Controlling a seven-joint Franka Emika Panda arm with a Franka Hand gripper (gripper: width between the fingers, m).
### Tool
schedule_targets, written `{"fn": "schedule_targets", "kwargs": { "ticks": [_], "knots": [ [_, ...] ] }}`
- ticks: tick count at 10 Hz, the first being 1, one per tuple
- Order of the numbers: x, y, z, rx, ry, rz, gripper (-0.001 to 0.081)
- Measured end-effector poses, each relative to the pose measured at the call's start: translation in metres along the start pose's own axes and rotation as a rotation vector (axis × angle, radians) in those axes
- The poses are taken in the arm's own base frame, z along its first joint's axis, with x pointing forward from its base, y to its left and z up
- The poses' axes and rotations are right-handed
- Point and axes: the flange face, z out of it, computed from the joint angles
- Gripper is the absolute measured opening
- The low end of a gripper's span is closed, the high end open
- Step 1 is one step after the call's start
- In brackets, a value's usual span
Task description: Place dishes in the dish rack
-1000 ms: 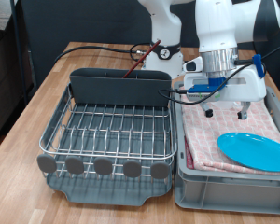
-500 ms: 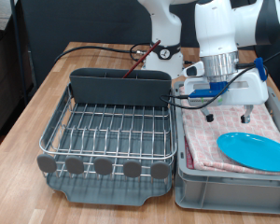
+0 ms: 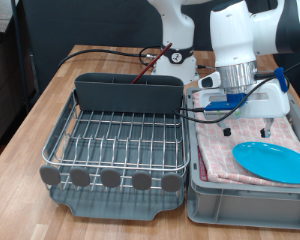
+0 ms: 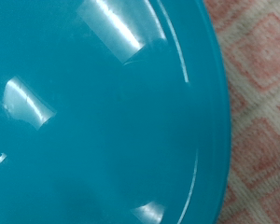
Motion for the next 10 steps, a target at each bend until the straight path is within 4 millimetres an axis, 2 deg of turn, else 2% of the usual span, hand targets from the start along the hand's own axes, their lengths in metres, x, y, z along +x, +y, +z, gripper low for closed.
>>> {"fn": "schedule_targets", "kwargs": {
  "ticks": [10],
  "knots": [
    [-0.001,-0.011,0.015,0.004,-0.005,-0.027,0.0802]
  ]
}}
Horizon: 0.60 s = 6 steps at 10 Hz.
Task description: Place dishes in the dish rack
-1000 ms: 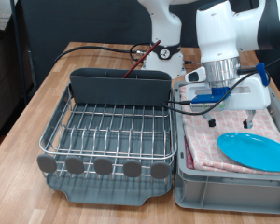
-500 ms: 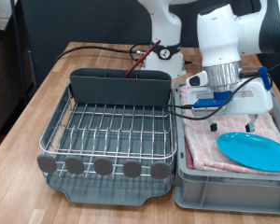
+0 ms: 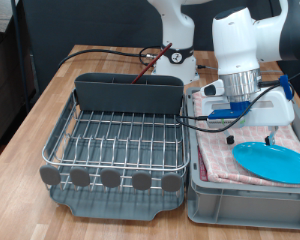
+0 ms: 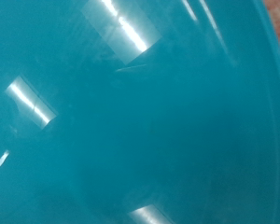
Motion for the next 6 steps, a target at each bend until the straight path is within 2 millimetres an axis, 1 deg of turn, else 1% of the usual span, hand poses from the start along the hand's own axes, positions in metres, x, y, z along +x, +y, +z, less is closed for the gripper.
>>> {"fn": "schedule_targets", "kwargs": {
  "ticks": [4,5,6],
  "knots": [
    [0.0008,-0.0019,0.0001,0.003,0.0,0.002,0.0802],
    [0.0012,-0.002,0.0,0.003,0.001,0.002,0.0669],
    [0.0016,-0.002,0.0,0.003,0.001,0.001,0.0487]
  ]
}}
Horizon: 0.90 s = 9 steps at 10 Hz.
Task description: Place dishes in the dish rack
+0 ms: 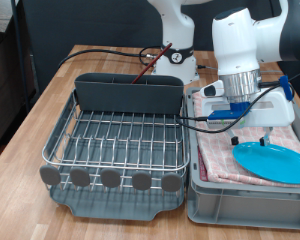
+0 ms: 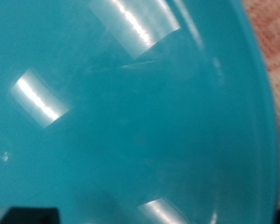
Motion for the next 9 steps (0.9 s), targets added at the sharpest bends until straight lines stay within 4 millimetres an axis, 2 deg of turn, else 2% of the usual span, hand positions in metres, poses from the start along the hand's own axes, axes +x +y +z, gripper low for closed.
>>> {"fn": "schedule_targets", "kwargs": {
  "ticks": [1,2,3,5,9],
  "knots": [
    [0.0005,0.0,0.0,0.0,0.0,-0.001,0.0487],
    [0.0011,-0.0001,-0.0001,0.0,0.0,-0.003,0.0327],
    [0.0029,0.0002,0.0,0.0,0.002,-0.003,0.0327],
    [0.0048,0.0015,0.0009,-0.002,0.001,-0.003,0.0038],
    [0.0055,0.0028,0.001,0.002,-0.004,0.002,0.0018]
  ]
}}
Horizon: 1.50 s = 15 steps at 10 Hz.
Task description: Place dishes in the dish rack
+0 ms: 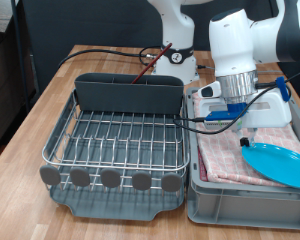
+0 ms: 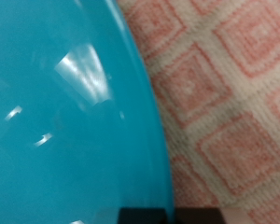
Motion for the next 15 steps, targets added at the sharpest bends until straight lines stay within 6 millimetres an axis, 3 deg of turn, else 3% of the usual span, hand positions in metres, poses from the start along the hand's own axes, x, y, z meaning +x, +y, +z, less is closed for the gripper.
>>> {"fn": "schedule_targets", "kwargs": {
  "ticks": [3,8,15],
  "knots": [
    [0.007,-0.007,-0.008,-0.029,0.095,0.013,0.0018],
    [0.008,-0.008,-0.051,-0.079,0.167,0.03,0.0016],
    [0.016,-0.004,-0.084,-0.175,0.234,0.054,0.0016]
  ]
}}
